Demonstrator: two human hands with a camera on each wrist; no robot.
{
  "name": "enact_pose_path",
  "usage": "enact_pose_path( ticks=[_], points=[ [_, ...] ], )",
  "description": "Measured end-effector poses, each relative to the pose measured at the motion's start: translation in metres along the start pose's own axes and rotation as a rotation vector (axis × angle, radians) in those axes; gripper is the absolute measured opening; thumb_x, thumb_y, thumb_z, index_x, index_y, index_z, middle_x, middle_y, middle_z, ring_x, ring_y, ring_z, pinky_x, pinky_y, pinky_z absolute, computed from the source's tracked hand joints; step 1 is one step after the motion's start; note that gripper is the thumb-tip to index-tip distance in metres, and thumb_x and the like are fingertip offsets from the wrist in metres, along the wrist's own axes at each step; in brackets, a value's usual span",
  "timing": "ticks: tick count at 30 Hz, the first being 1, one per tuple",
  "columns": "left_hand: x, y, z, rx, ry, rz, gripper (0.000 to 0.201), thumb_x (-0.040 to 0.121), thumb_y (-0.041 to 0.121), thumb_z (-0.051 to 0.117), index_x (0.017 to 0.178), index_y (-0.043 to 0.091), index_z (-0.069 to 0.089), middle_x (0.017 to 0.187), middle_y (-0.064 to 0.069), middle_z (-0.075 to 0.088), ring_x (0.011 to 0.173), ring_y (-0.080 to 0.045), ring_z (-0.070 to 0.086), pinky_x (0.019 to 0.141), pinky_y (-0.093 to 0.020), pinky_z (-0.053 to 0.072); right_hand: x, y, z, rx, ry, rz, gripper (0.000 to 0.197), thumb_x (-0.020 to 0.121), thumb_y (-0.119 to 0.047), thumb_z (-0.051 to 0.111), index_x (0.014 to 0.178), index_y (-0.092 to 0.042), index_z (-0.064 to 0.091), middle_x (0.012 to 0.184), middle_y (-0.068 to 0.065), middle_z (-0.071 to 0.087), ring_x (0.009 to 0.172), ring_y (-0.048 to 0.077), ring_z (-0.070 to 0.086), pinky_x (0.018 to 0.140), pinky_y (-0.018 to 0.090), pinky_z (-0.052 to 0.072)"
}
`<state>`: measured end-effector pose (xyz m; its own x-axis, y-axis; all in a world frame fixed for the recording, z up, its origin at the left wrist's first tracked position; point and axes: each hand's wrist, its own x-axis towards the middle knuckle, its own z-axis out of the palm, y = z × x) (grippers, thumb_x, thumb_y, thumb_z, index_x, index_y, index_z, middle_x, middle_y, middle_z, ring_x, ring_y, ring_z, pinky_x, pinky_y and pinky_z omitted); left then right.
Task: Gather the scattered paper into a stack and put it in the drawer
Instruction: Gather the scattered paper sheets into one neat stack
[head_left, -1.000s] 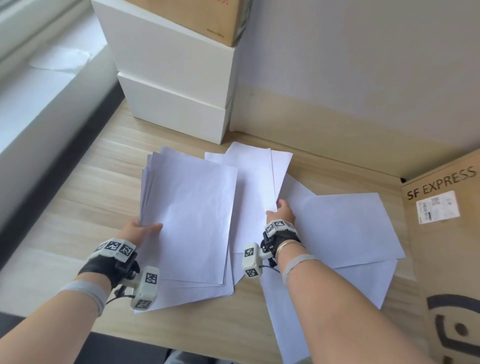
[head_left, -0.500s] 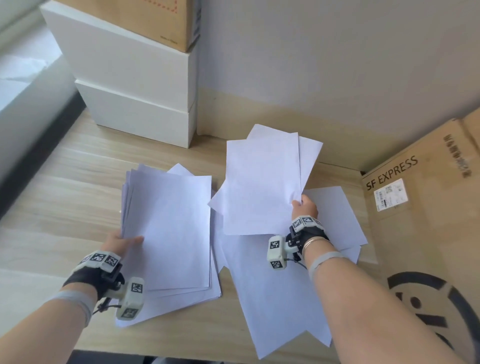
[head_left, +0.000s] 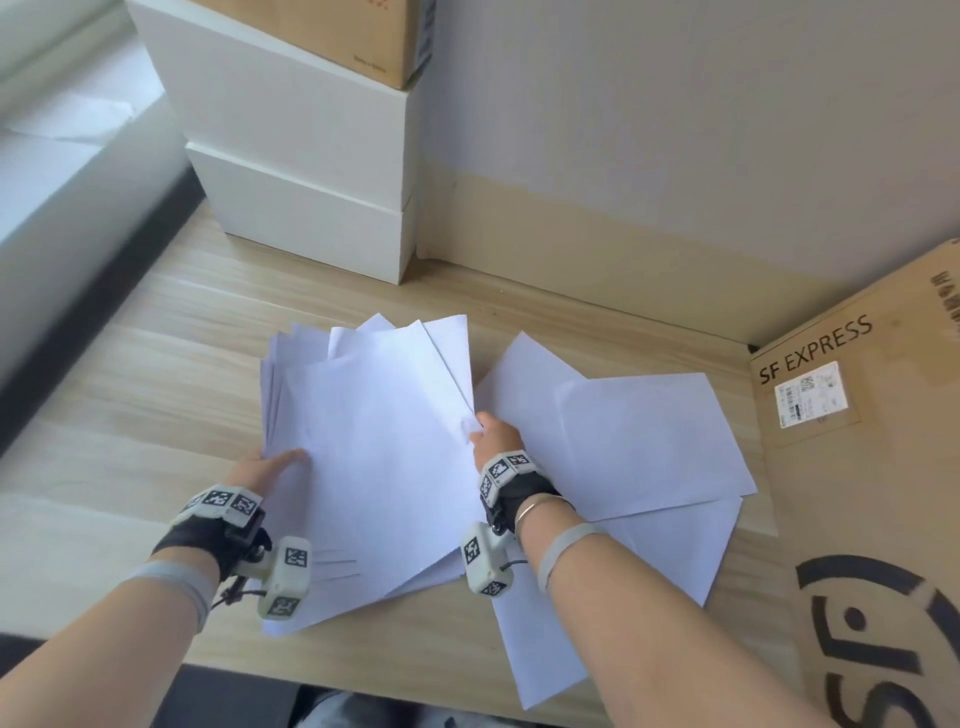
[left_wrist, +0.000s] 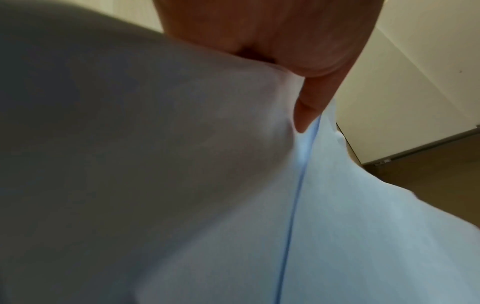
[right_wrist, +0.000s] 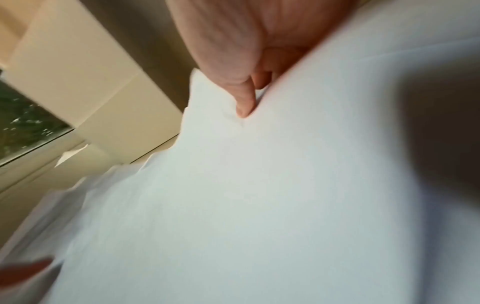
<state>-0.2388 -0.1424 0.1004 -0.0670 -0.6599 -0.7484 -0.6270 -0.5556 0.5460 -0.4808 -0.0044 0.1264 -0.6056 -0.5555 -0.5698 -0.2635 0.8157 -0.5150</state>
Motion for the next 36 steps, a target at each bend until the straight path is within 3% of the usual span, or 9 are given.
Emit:
enact_pose_path(
  ticks=[2, 5, 8, 11, 16, 21, 25, 31, 36],
  points=[
    [-0.005, 0.002, 0.005, -0.019, -0.022, 0.022, 0.063, 0.083, 0.029, 0.067, 0.131, -0.006, 0.046, 0.133, -0.026, 0.053, 0.121, -0.04, 0.051, 0.104, -0.047, 0.04, -0.003, -0.007, 0.015, -0.093, -0.057, -0.02, 0.013, 0.094, -0.02, 0.042, 0.09, -0.011, 0.05, 0.096, 0.02, 0.054, 0.083, 0.029, 0.05, 0.072, 0.03, 0.04],
    [-0.005, -0.001, 0.01, -0.061, -0.056, 0.039, 0.049, 0.08, 0.014, 0.071, 0.121, -0.007, 0.057, 0.125, -0.026, 0.059, 0.115, -0.04, 0.057, 0.102, -0.047, 0.043, -0.009, -0.015, 0.031, -0.23, -0.088, -0.047, 0.029, 0.097, -0.019, 0.04, 0.121, -0.007, 0.049, 0.121, 0.02, 0.057, 0.108, 0.035, 0.055, 0.082, 0.034, 0.043],
    [-0.007, -0.003, 0.013, -0.013, -0.037, 0.042, 0.045, 0.077, 0.01, 0.073, 0.117, -0.008, 0.06, 0.119, -0.026, 0.063, 0.109, -0.04, 0.061, 0.096, -0.045, 0.047, -0.014, -0.02, 0.038, -0.324, -0.098, -0.121, 0.033, 0.098, -0.025, 0.036, 0.118, -0.003, 0.052, 0.123, 0.02, 0.054, 0.118, 0.035, 0.048, 0.094, 0.038, 0.041],
    [-0.006, -0.005, 0.012, -0.029, -0.026, 0.061, 0.04, 0.079, 0.007, 0.07, 0.114, -0.009, 0.061, 0.11, -0.02, 0.063, 0.098, -0.035, 0.062, 0.087, -0.04, 0.047, -0.011, -0.01, 0.021, -0.248, 0.018, -0.099, 0.027, 0.095, -0.03, 0.039, 0.103, -0.01, 0.055, 0.119, 0.016, 0.055, 0.113, 0.034, 0.051, 0.091, 0.039, 0.043],
    [-0.003, -0.002, 0.007, -0.059, -0.037, 0.089, 0.044, 0.079, 0.013, 0.071, 0.118, -0.005, 0.059, 0.117, -0.027, 0.062, 0.107, -0.044, 0.06, 0.097, -0.054, 0.046, 0.004, 0.051, -0.036, -0.316, 0.29, 0.192, 0.047, 0.083, -0.028, 0.058, 0.128, -0.022, 0.045, 0.135, 0.008, 0.041, 0.126, 0.031, 0.037, 0.1, 0.044, 0.036],
    [0.001, 0.004, 0.009, -0.084, -0.068, 0.073, 0.047, 0.076, 0.019, 0.074, 0.115, -0.004, 0.06, 0.116, -0.028, 0.063, 0.105, -0.042, 0.062, 0.097, -0.054, 0.046, 0.009, 0.092, -0.059, -0.282, 0.192, 0.389, 0.074, 0.081, -0.031, 0.06, 0.145, -0.03, 0.021, 0.153, 0.003, 0.014, 0.137, 0.036, 0.021, 0.109, 0.05, 0.031],
    [0.0, 0.004, 0.017, -0.07, -0.09, 0.064, 0.047, 0.075, 0.021, 0.075, 0.114, -0.001, 0.061, 0.113, -0.027, 0.065, 0.103, -0.043, 0.063, 0.096, -0.056, 0.046, 0.011, 0.103, -0.063, -0.304, 0.163, 0.384, 0.073, 0.087, -0.024, 0.057, 0.147, -0.029, 0.016, 0.154, 0.004, 0.015, 0.136, 0.037, 0.025, 0.108, 0.046, 0.035],
    [-0.007, 0.008, 0.027, -0.048, -0.094, 0.087, 0.044, 0.075, 0.018, 0.075, 0.113, 0.001, 0.061, 0.111, -0.026, 0.065, 0.103, -0.043, 0.063, 0.096, -0.057, 0.046, 0.003, 0.119, -0.081, -0.368, 0.269, 0.243, 0.045, 0.086, 0.0, 0.047, 0.129, -0.013, 0.046, 0.131, 0.012, 0.05, 0.121, 0.032, 0.052, 0.095, 0.036, 0.045],
    [-0.016, 0.017, 0.031, -0.067, -0.13, 0.118, 0.032, 0.081, 0.009, 0.069, 0.11, 0.001, 0.059, 0.087, -0.018, 0.063, 0.086, -0.036, 0.062, 0.092, -0.049, 0.046, -0.012, 0.126, -0.093, -0.146, 0.276, 0.123, 0.031, 0.08, 0.002, 0.043, 0.085, -0.025, 0.057, 0.09, 0.006, 0.059, 0.081, 0.025, 0.055, 0.07, 0.025, 0.045]
  ],
)
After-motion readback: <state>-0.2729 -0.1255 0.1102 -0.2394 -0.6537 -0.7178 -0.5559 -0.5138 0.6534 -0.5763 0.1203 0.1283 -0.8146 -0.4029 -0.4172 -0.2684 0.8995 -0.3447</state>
